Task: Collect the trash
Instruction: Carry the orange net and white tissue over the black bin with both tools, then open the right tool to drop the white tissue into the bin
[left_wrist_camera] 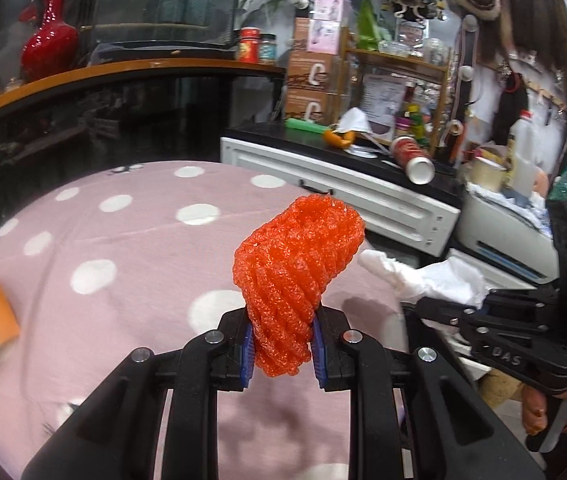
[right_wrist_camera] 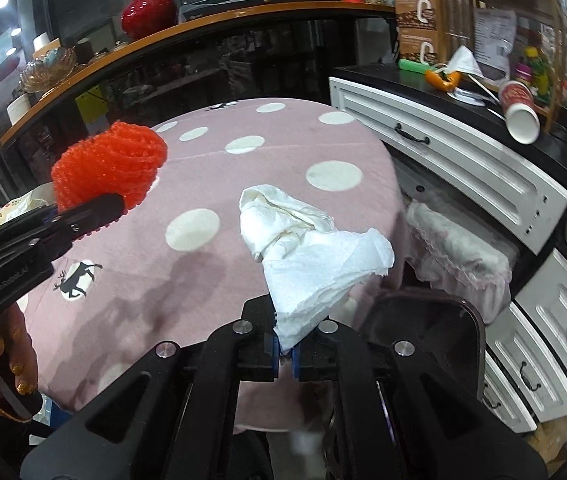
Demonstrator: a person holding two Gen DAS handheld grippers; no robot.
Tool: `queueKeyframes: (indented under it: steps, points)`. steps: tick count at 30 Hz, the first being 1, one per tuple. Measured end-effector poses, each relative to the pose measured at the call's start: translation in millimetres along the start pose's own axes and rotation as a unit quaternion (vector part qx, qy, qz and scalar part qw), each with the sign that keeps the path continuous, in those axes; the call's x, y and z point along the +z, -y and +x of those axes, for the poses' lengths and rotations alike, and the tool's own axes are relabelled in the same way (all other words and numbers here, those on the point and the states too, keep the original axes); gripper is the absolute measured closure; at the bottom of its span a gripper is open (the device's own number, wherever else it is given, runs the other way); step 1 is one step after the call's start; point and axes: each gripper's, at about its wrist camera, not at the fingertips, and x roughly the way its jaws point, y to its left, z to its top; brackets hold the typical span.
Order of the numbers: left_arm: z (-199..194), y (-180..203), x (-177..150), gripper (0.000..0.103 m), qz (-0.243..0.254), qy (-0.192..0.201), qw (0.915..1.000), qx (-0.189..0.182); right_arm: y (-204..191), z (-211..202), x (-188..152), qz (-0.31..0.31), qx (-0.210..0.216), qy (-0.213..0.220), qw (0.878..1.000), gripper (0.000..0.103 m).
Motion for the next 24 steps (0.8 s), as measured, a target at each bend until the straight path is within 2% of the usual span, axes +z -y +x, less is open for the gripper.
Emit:
queueKeyframes:
  steps: [13, 24]
  points:
    - [-2.7, 56.5, -17.9, 0.08, 0.022, -0.002, 0.9983, -0.053, 78.4, -14.4, -42.6, 0.08, -0.049, -0.017, 0.995, 0.099]
    - [5.4, 94.6, -30.4, 0.08, 0.052, -0.017, 0.9948, -0.086, 117.3, 10.0, -63.4, 0.126, -0.069, -0.052, 0.988, 0.099]
